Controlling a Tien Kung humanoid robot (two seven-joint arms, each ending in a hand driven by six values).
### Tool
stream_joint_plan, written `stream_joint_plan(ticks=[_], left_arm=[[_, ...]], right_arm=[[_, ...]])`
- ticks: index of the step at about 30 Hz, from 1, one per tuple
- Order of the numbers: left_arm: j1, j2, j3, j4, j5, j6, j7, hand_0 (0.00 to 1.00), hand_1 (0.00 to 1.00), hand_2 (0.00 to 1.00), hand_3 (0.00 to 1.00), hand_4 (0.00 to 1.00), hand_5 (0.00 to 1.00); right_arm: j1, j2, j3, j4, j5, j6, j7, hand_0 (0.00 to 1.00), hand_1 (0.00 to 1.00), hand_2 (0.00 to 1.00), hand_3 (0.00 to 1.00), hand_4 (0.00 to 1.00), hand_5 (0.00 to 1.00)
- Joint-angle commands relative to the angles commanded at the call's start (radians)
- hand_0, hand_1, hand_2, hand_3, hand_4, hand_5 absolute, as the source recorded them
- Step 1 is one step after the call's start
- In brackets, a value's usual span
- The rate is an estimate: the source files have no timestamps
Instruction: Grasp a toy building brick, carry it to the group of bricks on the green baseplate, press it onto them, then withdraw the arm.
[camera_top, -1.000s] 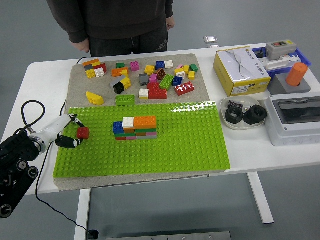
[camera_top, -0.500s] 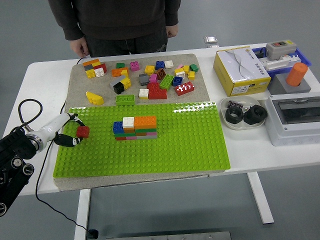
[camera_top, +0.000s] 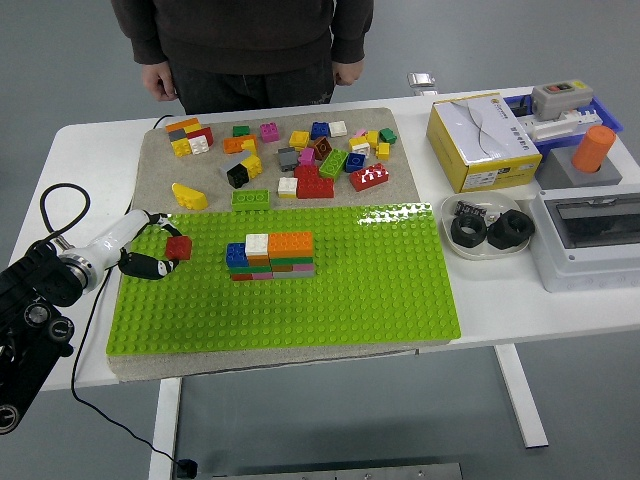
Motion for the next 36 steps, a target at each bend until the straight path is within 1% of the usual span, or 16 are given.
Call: stream_joint_plan(ticks=[2,4,8,12,13,16,18,20,21,22,25,30,36], left_arm=[[0.001,-0.017,-0.007,-0.033,0.013,-0.002,0.04,0.998,0.981,0.947,0.444,0.688,0.002],[0.001,-0.027,-0.008,-0.064,0.026,-0.004,0.077,0.993,0.974,0.939,0.437,0.691,0.002],[-0.002,-0.035,-0.005,-0.113,0.038,-0.021,0.146,0.993,0.974,0.939,0.437,0.691,0.002],[-0.006,-0.045,0.005,-0.134,0.04,-0.038,0.21,0.985,0.964,0.933,0.437,0.69,0.002],[-0.007,-0.051,0.01,-0.136,0.041,-0.035,0.231,0.985,0.964,0.933,0.437,0.69,0.002],[-0.006,-0.064,0.023,-0.14,0.048,-0.019,0.265,0.972,0.952,0.916,0.444,0.695,0.002],[-0.007,-0.074,0.038,-0.146,0.054,0.001,0.283,0.972,0.952,0.916,0.444,0.695,0.002],[-0.009,-0.082,0.051,-0.152,0.062,0.02,0.286,0.972,0.952,0.916,0.444,0.695,0.002],[-0.01,-0.084,0.055,-0.155,0.064,0.025,0.286,0.959,0.93,0.892,0.44,0.703,0.002],[-0.011,-0.088,0.063,-0.159,0.068,0.035,0.286,0.959,0.93,0.892,0.44,0.703,0.002],[-0.011,-0.091,0.076,-0.173,0.074,0.048,0.286,0.959,0.93,0.892,0.44,0.703,0.002],[-0.007,-0.09,0.09,-0.196,0.074,0.051,0.286,0.955,0.923,0.887,0.442,0.707,0.002],[-0.001,-0.087,0.106,-0.213,0.066,0.045,0.286,0.951,0.927,0.882,0.435,0.699,0.002]], right_arm=[[-0.001,-0.001,0.002,0.0,-0.001,-0.001,0.001,0.73,0.676,0.73,0.843,0.63,0.998],[-0.001,-0.001,0.004,0.0,-0.003,-0.001,0.002,0.73,0.676,0.728,0.844,0.63,0.998],[-0.002,-0.003,0.007,0.0,-0.005,-0.003,0.003,0.73,0.676,0.728,0.844,0.63,0.998],[-0.003,-0.004,0.012,0.0,-0.009,-0.003,0.005,0.73,0.675,0.726,0.844,0.63,0.998],[-0.003,-0.004,0.012,0.0,-0.009,-0.003,0.005,0.73,0.675,0.726,0.844,0.63,0.998],[-0.004,-0.005,0.012,0.0,-0.009,-0.003,0.006,0.73,0.675,0.726,0.844,0.629,0.998],[-0.005,-0.005,0.012,0.0,-0.009,-0.003,0.006,0.73,0.675,0.726,0.844,0.629,0.998],[-0.006,-0.005,0.01,0.0,-0.009,-0.002,0.005,0.73,0.675,0.726,0.844,0.629,0.998],[-0.006,-0.005,0.01,0.0,-0.009,-0.002,0.005,0.73,0.676,0.727,0.845,0.63,0.998],[-0.007,-0.004,0.01,0.0,-0.009,-0.002,0.004,0.73,0.676,0.727,0.845,0.63,0.998],[-0.008,-0.005,0.008,0.0,-0.007,-0.001,0.004,0.73,0.676,0.727,0.845,0.63,0.998],[-0.009,-0.006,0.006,0.0,-0.005,0.0,0.005,0.73,0.676,0.727,0.845,0.631,0.998],[-0.011,-0.005,0.003,0.0,-0.006,0.001,0.006,0.73,0.676,0.727,0.845,0.632,0.998]])
